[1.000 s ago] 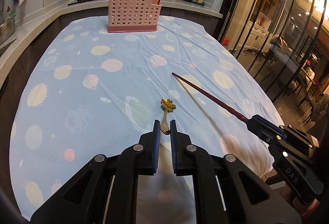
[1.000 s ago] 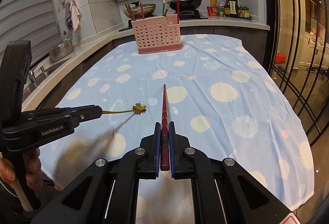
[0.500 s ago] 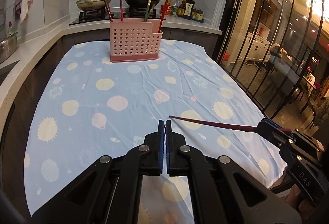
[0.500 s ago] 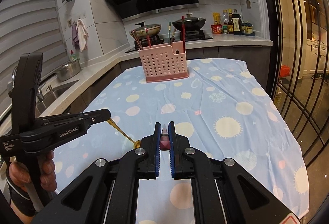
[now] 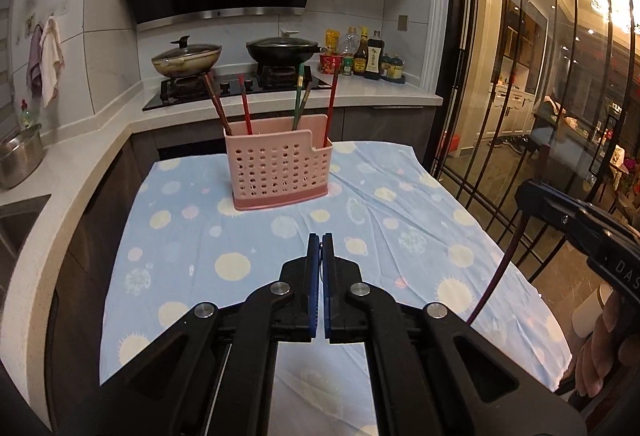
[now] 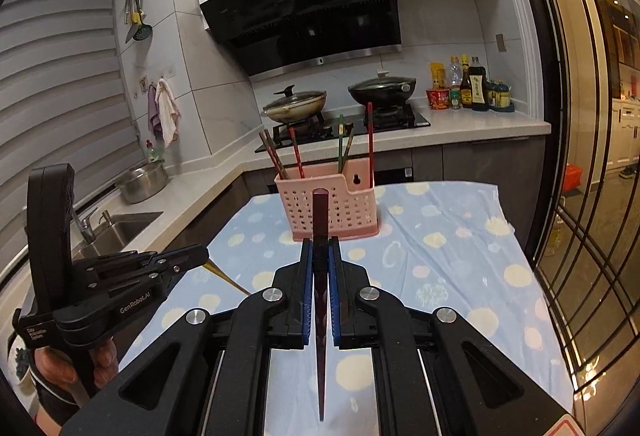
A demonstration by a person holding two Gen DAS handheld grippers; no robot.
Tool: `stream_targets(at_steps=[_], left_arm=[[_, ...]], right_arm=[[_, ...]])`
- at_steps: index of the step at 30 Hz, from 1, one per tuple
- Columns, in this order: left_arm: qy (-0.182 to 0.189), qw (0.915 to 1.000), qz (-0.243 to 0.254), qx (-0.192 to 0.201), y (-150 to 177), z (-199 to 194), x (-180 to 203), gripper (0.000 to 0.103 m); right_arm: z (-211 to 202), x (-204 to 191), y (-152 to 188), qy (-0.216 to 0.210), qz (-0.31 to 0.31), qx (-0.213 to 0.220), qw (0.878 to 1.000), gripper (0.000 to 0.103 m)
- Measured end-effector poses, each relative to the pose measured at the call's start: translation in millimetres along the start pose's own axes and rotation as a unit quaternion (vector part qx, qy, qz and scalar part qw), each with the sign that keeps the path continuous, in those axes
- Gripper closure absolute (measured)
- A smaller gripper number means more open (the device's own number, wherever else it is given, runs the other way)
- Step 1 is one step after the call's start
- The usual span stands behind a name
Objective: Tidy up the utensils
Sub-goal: 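Lift the gold spoon with the left tool while the right tool carries the chopstick to the holder, then lower the spoon and chopstick into the pink holder and open both tools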
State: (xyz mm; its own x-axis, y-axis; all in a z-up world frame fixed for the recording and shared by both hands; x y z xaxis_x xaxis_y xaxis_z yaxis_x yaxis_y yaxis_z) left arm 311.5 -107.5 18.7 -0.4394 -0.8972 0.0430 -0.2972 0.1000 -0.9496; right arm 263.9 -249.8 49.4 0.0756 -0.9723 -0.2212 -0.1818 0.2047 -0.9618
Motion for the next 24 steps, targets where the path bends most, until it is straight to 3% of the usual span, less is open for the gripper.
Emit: stream_targets(at_steps=[8,16,24], left_arm=[[-0.018,0.9995,0.009,0.022,-64.4,46.6,-28.8,0.102],[-0.035,0.9986,0.009,0.038,-127.4,117.1,-60.5,0.102],[-0.042,0.9985,0.017,0.029,-152.1,185.4,-78.8,0.102]], right_arm=[[70.7,9.5,-70.3,-0.003,0.009,0.033,0.999,0.096],[161.1,9.9,-140.1,0.017,-0.01,0.074,0.997,0.096],[242.5,23.6,-161.9,0.048,-0.028,0.08,0.995,0.096]])
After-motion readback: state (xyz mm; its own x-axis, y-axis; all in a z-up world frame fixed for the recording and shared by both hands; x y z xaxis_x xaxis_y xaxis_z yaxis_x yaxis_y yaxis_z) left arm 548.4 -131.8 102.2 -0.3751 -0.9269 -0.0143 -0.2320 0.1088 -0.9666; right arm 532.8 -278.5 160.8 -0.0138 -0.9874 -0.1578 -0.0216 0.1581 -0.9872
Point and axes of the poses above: each gripper's, at about its wrist camera, not at the fingertips, and z roughly the way its jaws point, x to its right, y to its underside, the point moved 10 cm from there along z, roughly the way its jaws point, and after that the axes turned 15 degrees about x, right-handed, at the moved point
